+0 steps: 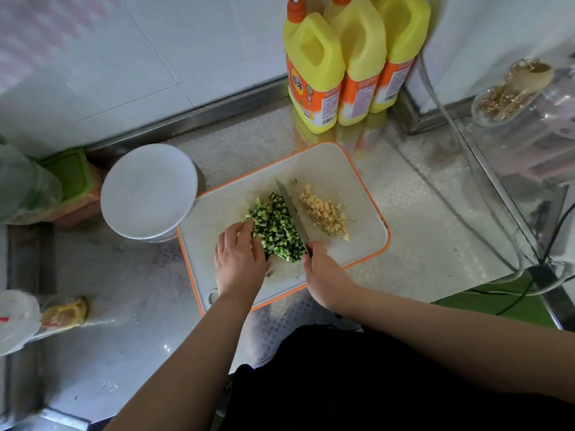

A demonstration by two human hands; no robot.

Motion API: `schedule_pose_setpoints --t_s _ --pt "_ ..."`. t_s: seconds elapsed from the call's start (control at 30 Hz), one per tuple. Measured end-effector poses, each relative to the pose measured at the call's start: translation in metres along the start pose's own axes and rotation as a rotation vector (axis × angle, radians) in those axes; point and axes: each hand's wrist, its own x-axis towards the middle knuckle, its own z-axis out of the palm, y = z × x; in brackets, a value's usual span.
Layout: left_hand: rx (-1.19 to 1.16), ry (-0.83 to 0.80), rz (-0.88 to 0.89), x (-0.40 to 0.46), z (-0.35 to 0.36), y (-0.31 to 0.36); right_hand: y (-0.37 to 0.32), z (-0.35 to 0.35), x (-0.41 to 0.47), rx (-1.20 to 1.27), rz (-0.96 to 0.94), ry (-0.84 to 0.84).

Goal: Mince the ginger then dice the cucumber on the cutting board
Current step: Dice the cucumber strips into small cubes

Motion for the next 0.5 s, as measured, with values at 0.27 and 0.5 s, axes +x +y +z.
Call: schedule_pose_setpoints --t_s 0.27,0.5 --pt "-0.048 -0.022 -0.153 0.003 -0.003 -0.017 -0.018 0.017 0.006 -0.151 -0.091 -0.066" --pt "-0.089 -0.044 -0.184 0.009 -0.004 -0.027 -0.017 0.002 -0.002 -0.131 -0.087 -0.008"
